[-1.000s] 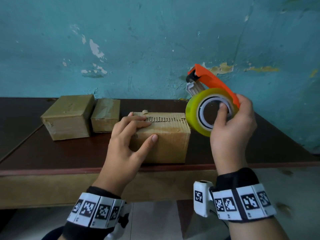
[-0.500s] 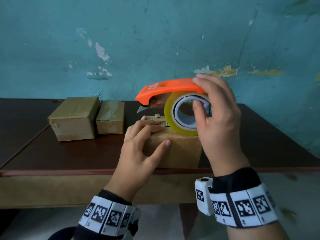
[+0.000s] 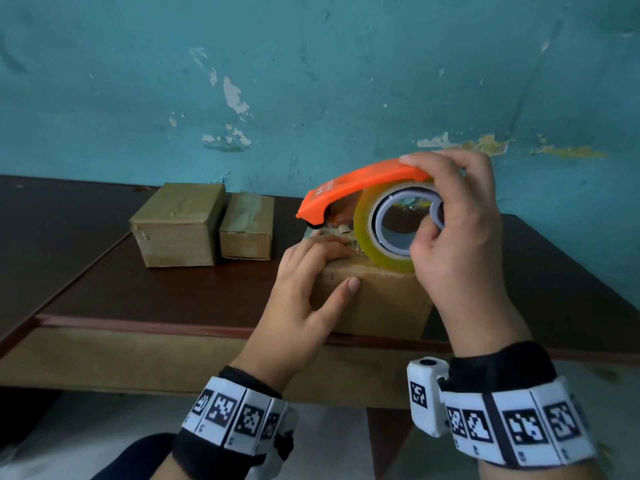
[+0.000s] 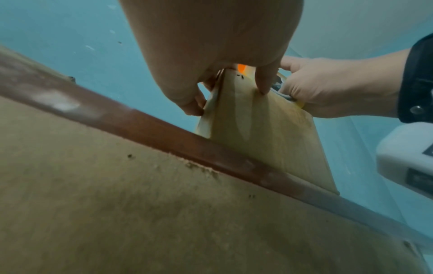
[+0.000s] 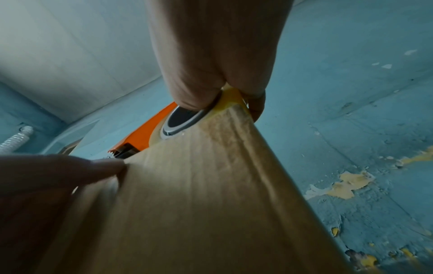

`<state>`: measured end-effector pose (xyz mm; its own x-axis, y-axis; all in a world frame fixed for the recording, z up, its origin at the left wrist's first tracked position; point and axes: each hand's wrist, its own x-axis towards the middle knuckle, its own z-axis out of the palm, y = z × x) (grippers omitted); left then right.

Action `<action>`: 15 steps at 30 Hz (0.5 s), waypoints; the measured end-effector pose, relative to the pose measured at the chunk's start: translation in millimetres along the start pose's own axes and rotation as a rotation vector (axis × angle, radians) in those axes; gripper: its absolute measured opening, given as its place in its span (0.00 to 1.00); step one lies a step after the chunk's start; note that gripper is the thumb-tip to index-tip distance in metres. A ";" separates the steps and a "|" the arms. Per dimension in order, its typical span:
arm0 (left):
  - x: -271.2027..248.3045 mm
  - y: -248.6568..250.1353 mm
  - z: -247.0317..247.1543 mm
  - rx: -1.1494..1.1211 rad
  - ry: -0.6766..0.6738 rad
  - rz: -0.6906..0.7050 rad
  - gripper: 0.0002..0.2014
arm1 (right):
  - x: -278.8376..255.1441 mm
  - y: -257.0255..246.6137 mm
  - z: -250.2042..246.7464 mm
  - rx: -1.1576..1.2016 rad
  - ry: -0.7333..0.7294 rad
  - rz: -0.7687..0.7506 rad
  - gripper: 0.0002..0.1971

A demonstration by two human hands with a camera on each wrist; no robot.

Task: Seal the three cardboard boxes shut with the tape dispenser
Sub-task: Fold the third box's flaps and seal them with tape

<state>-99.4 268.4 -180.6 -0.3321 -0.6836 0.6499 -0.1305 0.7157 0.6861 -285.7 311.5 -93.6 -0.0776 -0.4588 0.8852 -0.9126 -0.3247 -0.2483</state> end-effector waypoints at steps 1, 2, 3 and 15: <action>-0.8 -1.0 -0.6 -0.130 0.008 -0.045 0.15 | 0.0 -0.4 0.3 0.002 -0.004 0.000 0.37; -0.3 -1.5 -0.9 -0.274 0.029 -0.079 0.14 | 0.4 -0.4 0.5 0.004 -0.005 0.000 0.37; 1.1 -2.1 -1.3 -0.402 0.072 -0.104 0.13 | 0.9 -0.6 0.7 0.009 -0.007 -0.001 0.37; 24.2 -1.3 -7.4 -1.215 0.296 -0.489 0.10 | 7.0 -6.2 -1.4 0.034 -0.112 -0.061 0.37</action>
<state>-100.4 249.9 -163.3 -0.2571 -0.9463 0.1960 0.7806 -0.0838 0.6194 -281.1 311.5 -85.3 0.0243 -0.5263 0.8499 -0.9001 -0.3815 -0.2105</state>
